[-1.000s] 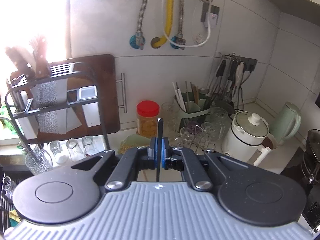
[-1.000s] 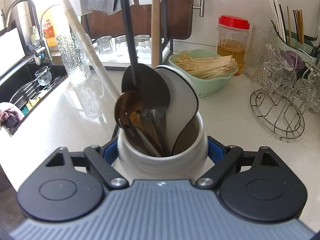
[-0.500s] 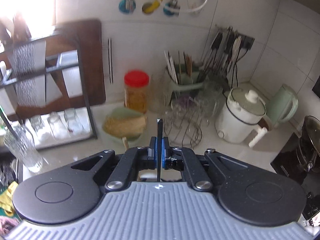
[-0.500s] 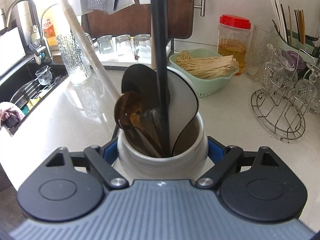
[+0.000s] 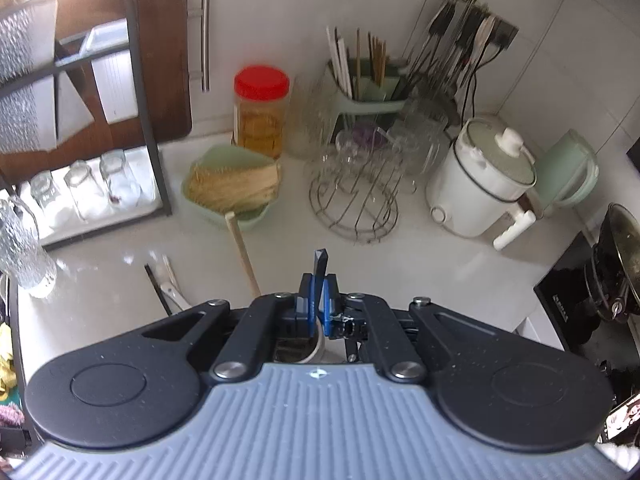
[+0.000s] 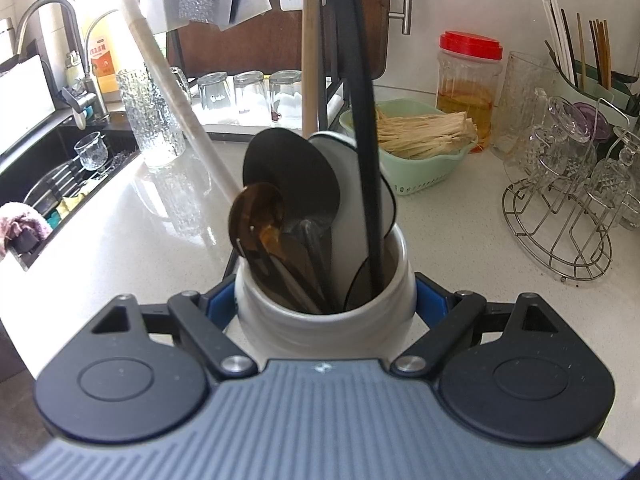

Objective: Organize utensils
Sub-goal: 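Lower the black chopstick into the white pot held by the right tool, then open the left tool to release the chopstick in the pot, then move the open left tool over the white ceramic spoon on the counter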

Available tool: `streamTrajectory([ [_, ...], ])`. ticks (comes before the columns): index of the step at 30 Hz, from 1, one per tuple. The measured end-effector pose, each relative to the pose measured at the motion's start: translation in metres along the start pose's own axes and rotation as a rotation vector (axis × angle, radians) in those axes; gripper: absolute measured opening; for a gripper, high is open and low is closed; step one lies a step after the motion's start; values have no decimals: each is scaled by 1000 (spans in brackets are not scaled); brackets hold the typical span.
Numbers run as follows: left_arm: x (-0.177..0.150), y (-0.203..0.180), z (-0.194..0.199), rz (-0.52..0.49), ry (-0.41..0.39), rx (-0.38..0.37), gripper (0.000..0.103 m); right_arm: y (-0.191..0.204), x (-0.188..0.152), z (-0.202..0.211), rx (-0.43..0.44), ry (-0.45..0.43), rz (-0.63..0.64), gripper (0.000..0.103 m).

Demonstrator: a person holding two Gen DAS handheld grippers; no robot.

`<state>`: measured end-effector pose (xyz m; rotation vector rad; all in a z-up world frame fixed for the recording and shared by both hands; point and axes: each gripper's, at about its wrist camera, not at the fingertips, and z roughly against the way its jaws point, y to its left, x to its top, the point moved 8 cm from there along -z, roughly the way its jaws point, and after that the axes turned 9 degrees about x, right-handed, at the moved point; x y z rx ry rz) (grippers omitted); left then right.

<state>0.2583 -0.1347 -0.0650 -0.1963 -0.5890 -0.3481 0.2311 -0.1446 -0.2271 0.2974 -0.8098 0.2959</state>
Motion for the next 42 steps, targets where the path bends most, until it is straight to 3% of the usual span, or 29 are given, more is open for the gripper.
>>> streamTrajectory([
  [8,-10,0,-25,25,74,-7,5,1,0,-1,-2,-6,5,91],
  [19,-5,2,-26,47,78,2,6,1,-1,0,-2,-6,3,90],
  [21,-5,4,-23,56,72,5,18,0,-1,0,-5,-6,0,90],
  [24,-1,8,-15,66,41,0,32,0,-1,0,-9,-7,-5,90],
  [34,15,35,31,68,-124,37,33,0,0,1,-51,-2,-44,90],
  [42,13,101,57,182,-221,87,33,0,-1,2,-89,0,-85,90],
])
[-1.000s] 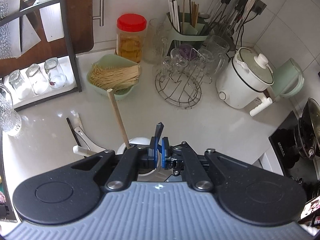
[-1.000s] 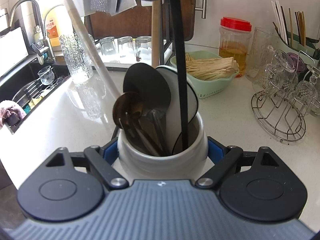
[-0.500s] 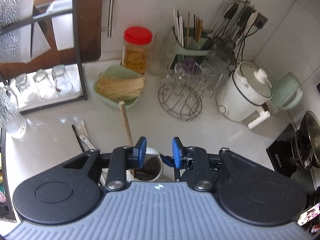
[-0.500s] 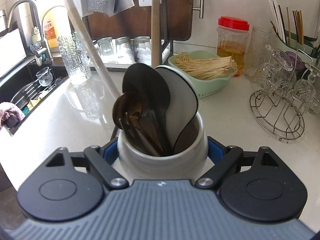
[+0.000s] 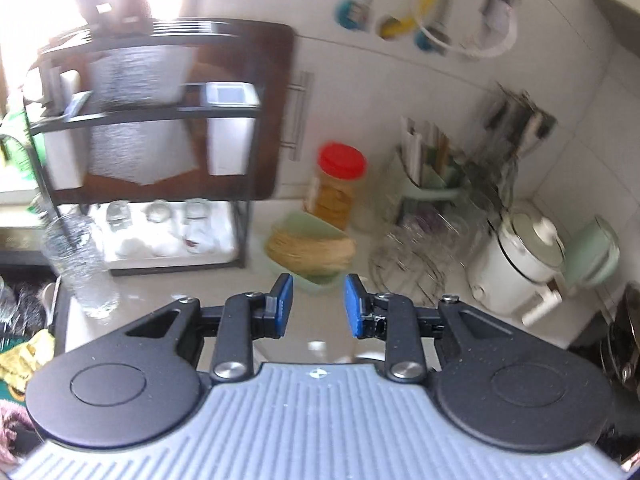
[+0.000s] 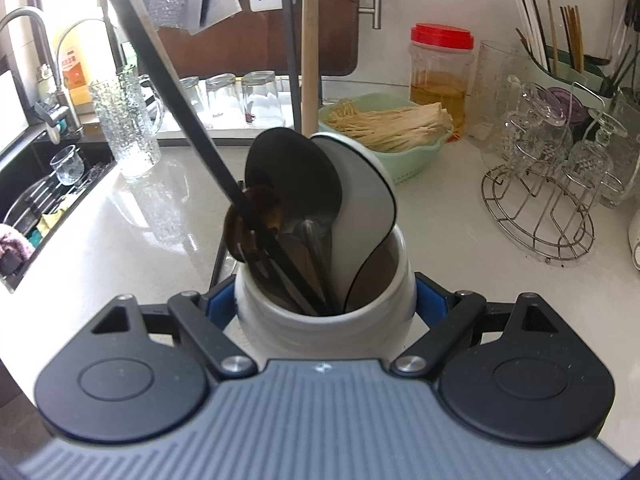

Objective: Organize utensils
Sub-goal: 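Move the open left tool over the white ceramic spoon on the counter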

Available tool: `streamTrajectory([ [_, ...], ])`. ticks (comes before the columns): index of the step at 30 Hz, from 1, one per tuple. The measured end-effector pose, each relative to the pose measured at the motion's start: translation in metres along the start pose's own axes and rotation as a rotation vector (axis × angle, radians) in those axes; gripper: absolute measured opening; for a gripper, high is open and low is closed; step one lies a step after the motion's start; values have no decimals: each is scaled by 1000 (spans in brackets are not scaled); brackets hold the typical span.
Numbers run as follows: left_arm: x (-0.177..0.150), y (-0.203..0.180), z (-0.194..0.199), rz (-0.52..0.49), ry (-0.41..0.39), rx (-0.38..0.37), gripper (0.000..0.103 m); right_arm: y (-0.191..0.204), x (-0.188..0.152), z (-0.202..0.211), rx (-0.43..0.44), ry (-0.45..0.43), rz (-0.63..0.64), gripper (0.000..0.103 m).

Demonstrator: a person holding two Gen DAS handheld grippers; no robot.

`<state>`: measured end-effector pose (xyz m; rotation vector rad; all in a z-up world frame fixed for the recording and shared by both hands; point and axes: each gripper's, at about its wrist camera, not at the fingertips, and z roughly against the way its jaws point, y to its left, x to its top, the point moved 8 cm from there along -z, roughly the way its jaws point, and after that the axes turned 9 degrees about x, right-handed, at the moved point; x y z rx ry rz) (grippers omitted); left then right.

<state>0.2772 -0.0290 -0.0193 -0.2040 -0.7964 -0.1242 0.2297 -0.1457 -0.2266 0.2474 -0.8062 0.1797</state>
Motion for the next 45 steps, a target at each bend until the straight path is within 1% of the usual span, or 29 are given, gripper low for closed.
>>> streamTrajectory([
  [4,-7,37,-5,78,-6,23,33,0,0,0,-14,-3,-15,90],
  [8,-23,66,-22,137,8,33,33,-1,-1,1,-20,-15,-16,90],
  [12,-45,90,-51,184,57,38,33,-1,-1,1,-28,-14,-21,90],
  [16,-67,102,-82,196,113,51,33,-2,0,1,-37,2,-30,90],
  [20,-87,104,-116,244,169,16,33,-4,-1,2,-51,14,-44,90],
  [24,-102,98,-149,284,222,-1,33,-6,-4,5,-50,22,-44,90],
  [28,-112,87,-176,295,262,-6,33,-8,-7,9,-46,32,-43,90],
  [34,-121,75,-217,302,308,13,33,-11,-10,13,-45,37,-41,90],
  [38,-125,64,-237,278,324,26,33,-11,-11,15,-49,36,-46,90],
  [41,-125,60,-249,259,339,72,33,-11,-11,16,-47,34,-45,90],
  [45,-125,60,-262,252,349,110,33,-11,-12,16,-43,33,-44,90],
])
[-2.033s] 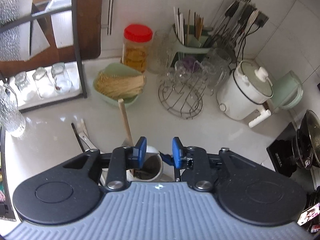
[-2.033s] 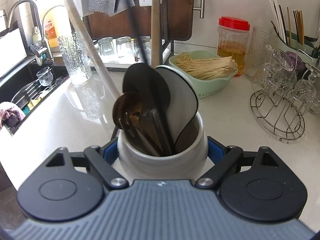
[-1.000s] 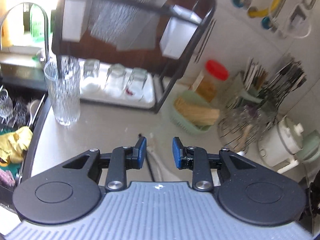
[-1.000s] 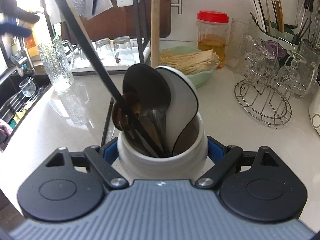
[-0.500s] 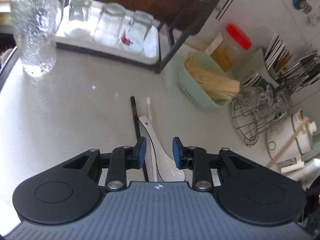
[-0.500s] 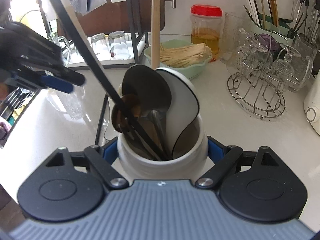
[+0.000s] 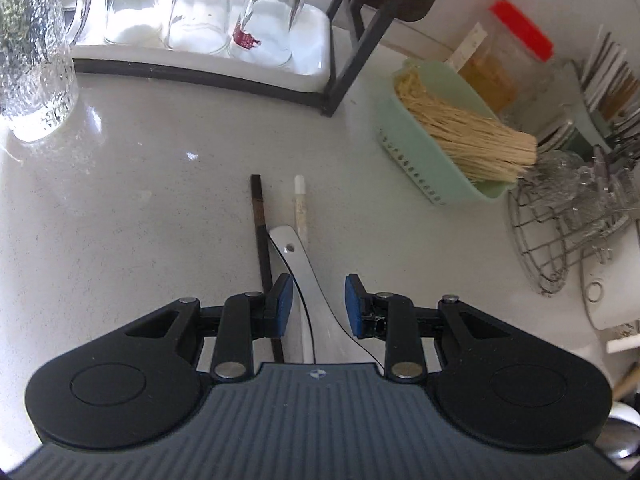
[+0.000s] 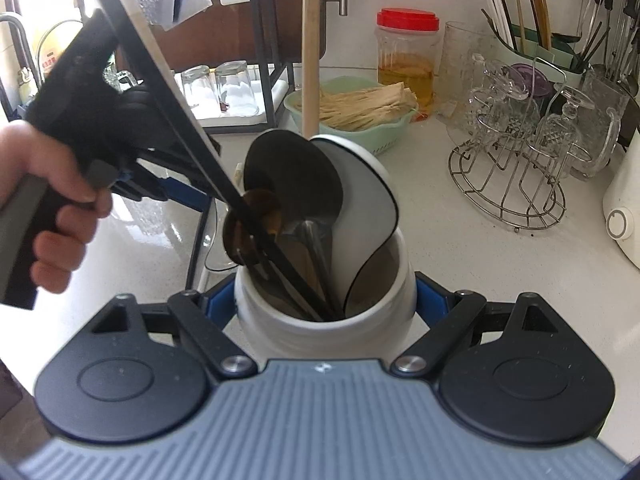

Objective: Organize utensils
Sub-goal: 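Move the open left tool over the white ceramic spoon on the counter, then close the left tool on the white ceramic spoon's handle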

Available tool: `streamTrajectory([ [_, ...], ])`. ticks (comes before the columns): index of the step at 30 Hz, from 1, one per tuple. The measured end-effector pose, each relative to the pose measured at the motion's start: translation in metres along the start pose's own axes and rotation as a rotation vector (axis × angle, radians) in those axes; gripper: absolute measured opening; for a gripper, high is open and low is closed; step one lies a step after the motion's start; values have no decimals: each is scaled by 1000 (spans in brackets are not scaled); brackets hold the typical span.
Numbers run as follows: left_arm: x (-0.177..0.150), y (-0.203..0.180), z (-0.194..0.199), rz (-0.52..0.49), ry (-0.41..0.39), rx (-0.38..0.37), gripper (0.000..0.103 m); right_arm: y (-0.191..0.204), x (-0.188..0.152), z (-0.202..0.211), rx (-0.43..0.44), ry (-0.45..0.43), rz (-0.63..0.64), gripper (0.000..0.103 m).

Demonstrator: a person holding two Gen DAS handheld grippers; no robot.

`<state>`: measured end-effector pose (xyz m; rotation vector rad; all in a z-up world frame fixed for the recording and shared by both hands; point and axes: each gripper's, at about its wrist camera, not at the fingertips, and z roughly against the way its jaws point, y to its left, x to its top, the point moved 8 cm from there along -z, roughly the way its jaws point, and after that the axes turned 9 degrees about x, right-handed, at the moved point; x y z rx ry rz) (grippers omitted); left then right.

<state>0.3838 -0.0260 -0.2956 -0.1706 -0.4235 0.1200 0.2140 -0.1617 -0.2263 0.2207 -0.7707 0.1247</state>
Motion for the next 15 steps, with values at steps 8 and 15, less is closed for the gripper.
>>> streamTrajectory([
  [8,9,-5,-19,-26,-2,62,32,0,0,0,5,3,3,90],
  [15,13,-17,-23,-74,-6,113,30,0,0,0,6,10,3,90],
])
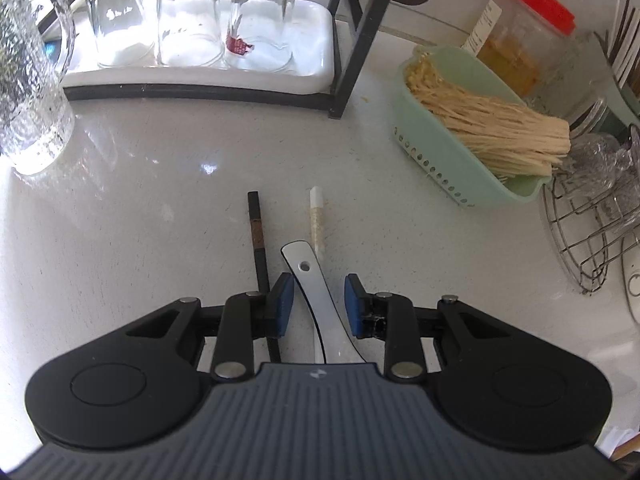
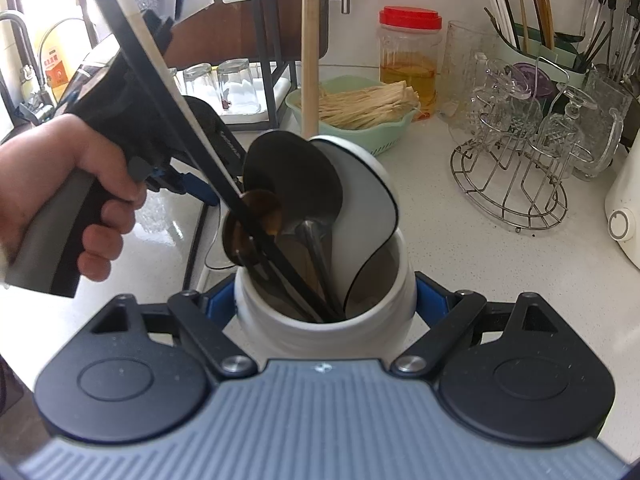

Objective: Organize utensils
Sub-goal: 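Close the left tool on the white ceramic spoon's handle, then lift the white ceramic spoon with the left tool and carry it to the pot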

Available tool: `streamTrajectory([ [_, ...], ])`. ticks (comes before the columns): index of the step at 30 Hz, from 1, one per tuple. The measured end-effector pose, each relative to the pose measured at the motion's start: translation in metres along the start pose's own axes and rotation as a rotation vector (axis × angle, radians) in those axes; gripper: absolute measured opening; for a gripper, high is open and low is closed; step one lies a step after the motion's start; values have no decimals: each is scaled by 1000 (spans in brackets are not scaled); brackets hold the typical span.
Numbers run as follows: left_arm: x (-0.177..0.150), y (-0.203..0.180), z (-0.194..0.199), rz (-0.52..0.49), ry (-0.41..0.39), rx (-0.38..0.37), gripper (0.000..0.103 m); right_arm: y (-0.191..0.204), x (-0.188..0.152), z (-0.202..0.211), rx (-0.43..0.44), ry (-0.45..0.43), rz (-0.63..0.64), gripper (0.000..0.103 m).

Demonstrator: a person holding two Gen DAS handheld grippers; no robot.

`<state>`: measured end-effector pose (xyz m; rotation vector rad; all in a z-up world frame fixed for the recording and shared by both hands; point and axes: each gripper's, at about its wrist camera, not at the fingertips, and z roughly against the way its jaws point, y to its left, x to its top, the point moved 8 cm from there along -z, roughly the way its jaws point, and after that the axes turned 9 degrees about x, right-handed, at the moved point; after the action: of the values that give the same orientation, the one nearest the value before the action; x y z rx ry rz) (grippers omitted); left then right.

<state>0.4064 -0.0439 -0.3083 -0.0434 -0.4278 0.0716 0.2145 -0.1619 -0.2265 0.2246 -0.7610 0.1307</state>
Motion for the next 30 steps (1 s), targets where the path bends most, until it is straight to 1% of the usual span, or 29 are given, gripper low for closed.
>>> streamTrajectory([
  [2,0,-2,0,-15,-5,6,24,0,0,0,0,2,0,90],
  [8,1,-3,1,-22,-12,-22,16,-1,1,-1,-1,17,-1,90],
  [18,-5,-1,34,-52,-47,-84,15,1,0,-2,-23,4,-11,91],
  [22,-14,2,46,-48,-51,-118,15,4,4,-8,-54,10,-6,91],
  [27,-28,8,68,-28,-63,-153,15,5,7,-9,-62,4,-24,91],
  [30,-35,9,81,-37,-73,-172,15,4,7,-10,-66,-1,-27,91],
])
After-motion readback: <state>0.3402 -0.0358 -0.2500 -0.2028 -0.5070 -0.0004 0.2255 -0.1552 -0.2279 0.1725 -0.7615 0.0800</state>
